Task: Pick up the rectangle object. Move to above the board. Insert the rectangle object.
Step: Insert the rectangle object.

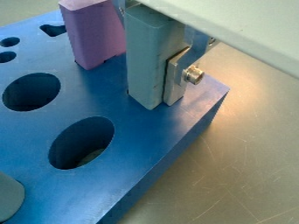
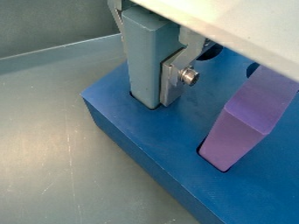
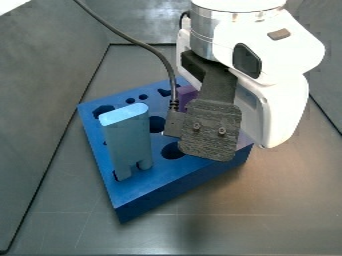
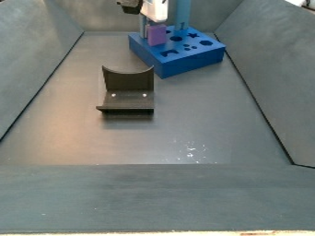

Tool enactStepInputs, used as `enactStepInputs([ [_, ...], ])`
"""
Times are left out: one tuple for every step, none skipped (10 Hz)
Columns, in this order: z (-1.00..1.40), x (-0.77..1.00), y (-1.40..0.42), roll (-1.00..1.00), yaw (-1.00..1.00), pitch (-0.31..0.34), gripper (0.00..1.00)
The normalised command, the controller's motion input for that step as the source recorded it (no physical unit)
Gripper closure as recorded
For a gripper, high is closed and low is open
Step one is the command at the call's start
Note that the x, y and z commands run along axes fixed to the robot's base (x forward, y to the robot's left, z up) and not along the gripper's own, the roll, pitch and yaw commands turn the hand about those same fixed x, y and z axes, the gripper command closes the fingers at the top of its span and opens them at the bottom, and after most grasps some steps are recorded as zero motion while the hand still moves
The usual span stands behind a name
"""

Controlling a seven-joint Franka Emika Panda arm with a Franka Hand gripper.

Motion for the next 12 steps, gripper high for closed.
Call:
enactStepInputs([
  [-0.23, 0.31, 0.0, 0.33, -0.23, 0.814, 1.0],
  [-0.11, 0.31, 0.0, 0.17, -0.26, 0.729, 1.0],
  [0.0, 0.0, 0.0, 0.0, 0.0, -0.026, 1.0],
  [-0.06, 0.0, 0.0, 0.0, 0.0, 0.0, 1.0],
  [-0.78, 0.28, 0.0, 0.0, 0.0, 0.46, 1.0],
  [-1.0, 0.39, 0.0, 0.0, 0.0, 0.214, 1.0],
  [-1.0, 0.38, 0.0, 0.0, 0.0, 0.0, 1.0],
  [-0.41, 0.01, 0.0, 0.0, 0.0, 0.0, 1.0],
  [-0.1, 0.0, 0.0, 0.0, 0.0, 0.0, 1.0],
  [-1.0, -0.42, 0.0, 0.0, 0.0, -0.08, 1.0],
  [-1.0, -0.48, 0.0, 0.0, 0.0, -0.037, 1.0],
  [-1.0, -0.4, 0.0, 0.0, 0.0, -0.006, 1.0],
])
